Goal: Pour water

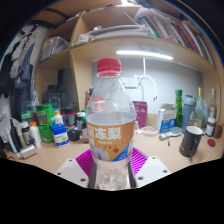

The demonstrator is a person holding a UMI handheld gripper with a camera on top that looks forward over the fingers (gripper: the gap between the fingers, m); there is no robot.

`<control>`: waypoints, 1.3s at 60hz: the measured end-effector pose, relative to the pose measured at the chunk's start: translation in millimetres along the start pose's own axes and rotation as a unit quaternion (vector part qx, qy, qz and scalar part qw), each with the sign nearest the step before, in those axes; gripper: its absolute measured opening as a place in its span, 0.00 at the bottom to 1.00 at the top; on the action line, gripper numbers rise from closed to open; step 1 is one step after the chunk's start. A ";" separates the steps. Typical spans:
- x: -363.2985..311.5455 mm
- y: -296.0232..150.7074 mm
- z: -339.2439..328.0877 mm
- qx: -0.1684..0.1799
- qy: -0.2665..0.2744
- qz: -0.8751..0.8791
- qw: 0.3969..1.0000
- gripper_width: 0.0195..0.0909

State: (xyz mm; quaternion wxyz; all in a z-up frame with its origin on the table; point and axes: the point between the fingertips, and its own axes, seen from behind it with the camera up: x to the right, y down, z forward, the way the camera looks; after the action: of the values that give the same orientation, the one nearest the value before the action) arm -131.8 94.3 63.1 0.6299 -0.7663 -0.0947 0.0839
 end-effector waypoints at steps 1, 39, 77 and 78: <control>-0.3 0.6 0.5 -0.002 0.000 0.000 1.000 0.38; 146.4 -88.5 35.4 -0.107 -0.051 0.645 0.755 0.29; 174.9 -145.9 45.8 -0.057 -0.115 0.926 0.354 0.29; 174.8 -146.3 45.6 -0.057 -0.116 0.926 0.353 0.29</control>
State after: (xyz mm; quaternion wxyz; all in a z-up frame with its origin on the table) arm 20.3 209.1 196.3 0.0900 -0.3847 0.5984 0.6970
